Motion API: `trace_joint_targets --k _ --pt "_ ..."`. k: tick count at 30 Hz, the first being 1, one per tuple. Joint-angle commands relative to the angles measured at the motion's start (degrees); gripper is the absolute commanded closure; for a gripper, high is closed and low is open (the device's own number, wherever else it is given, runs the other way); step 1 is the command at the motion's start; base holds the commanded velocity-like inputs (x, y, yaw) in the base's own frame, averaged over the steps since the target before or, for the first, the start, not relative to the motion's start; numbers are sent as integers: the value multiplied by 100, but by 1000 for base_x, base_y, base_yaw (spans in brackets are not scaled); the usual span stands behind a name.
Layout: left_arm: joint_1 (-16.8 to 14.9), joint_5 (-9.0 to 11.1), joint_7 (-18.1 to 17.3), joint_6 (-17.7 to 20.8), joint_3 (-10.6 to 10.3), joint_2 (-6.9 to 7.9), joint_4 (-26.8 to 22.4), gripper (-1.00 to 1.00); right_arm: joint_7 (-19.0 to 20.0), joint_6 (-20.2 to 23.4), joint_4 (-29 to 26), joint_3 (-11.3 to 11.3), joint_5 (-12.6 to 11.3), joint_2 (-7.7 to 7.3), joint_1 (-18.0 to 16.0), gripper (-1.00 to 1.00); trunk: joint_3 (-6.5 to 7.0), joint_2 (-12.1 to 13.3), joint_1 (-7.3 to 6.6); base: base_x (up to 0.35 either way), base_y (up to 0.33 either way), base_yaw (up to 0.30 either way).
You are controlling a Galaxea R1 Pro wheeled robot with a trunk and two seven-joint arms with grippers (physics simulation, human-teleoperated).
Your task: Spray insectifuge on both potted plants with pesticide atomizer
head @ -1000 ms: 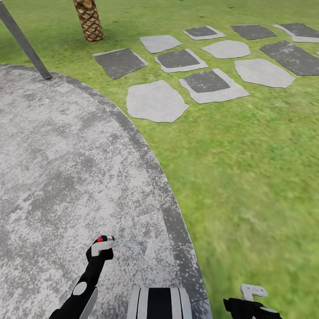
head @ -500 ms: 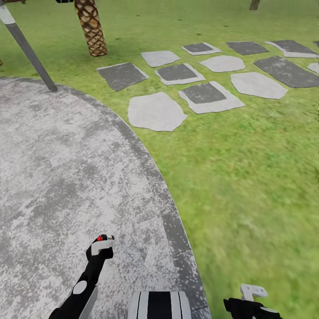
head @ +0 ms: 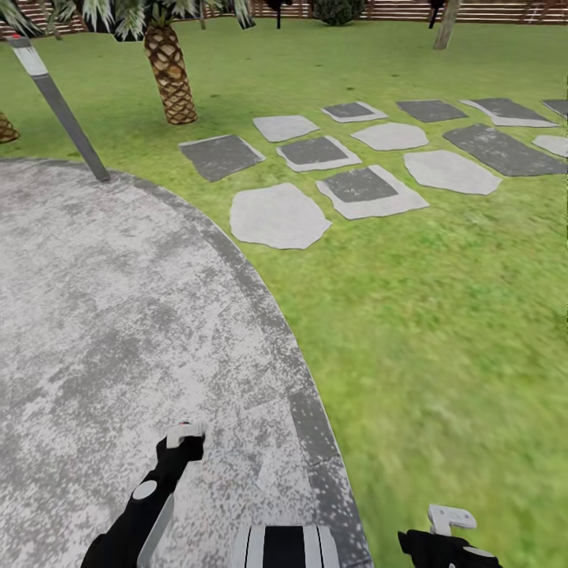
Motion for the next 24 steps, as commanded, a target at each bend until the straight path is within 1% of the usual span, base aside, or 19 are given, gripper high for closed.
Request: trace_joint_targets --k 1,4,8,9,10,11,12,16,20,24 --pt "-3 49 9 100 -2 -1 -82 100 7 27 -6 -3 3 0 1 -100 19 0 -3 0 0 0" --pt "-5 50 9 380 -2 4 -347 100 9 26 -6 -5 3 0 -2 -100 86 4 -11 0 0 0" --pt "-5 52 9 544 8 13 -469 100 7 26 -6 -7 3 0 -4 -100 175 10 -21 0 0 0" --pt "-5 54 9 559 21 37 -519 100 9 26 -6 -8 3 0 -4 -100 197 11 -24 0 0 0" --pt "-5 55 9 600 49 91 -603 100 10 26 -6 -8 3 0 -4 -100 219 12 -27 0 0 0" --pt "-5 55 9 626 60 106 -631 100 9 26 -6 -8 3 0 -4 -100 241 14 -29 0 0 0" --pt "-5 56 6 738 98 135 -707 100 9 26 -6 -9 3 0 -2 -100 263 15 -32 0 0 0" --pt "-5 56 1 1059 199 161 -886 100 9 26 -7 -9 3 0 -2 -100 352 20 -42 0 0 0" --pt "-5 57 1 1157 231 166 -958 100 13 18 -7 -9 3 0 -2 -100 440 26 -52 0 0 0" --pt "-5 62 1 1167 235 166 -967 100 13 17 -7 -7 3 0 -4 -100 529 31 -63 0 0 0"
